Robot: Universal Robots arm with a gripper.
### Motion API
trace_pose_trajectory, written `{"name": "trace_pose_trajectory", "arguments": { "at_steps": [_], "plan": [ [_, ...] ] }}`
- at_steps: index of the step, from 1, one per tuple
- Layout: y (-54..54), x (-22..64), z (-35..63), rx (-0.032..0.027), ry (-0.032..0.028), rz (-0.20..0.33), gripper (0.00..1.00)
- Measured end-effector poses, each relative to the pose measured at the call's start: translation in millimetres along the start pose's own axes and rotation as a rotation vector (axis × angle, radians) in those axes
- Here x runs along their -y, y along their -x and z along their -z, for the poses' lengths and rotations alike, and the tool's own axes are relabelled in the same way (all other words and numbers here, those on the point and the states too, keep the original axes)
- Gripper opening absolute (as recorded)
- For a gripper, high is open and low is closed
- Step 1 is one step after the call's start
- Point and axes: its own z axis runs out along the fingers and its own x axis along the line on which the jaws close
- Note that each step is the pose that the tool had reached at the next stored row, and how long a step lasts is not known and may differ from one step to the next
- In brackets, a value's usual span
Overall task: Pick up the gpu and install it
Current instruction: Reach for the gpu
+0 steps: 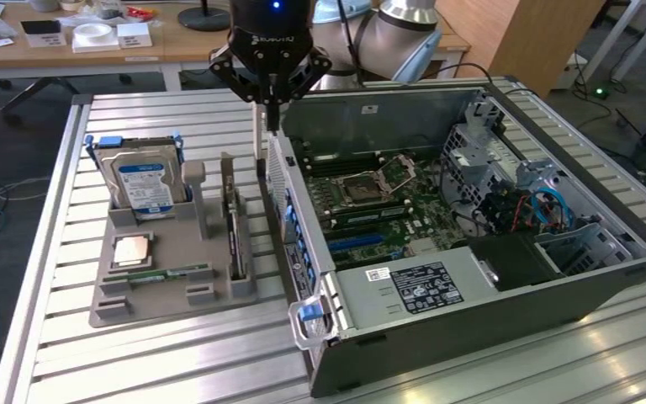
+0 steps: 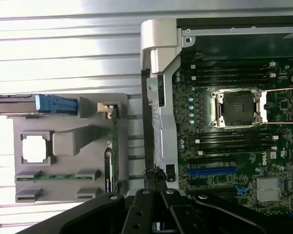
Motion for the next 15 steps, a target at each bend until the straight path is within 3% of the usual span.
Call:
{"name": "trace_pose_trajectory", "arguments": {
  "at_steps": [15],
  "plan": [
    [-16.7, 1.2, 0.4, -0.0001, 0.0, 0.0, 0.11]
  ]
}}
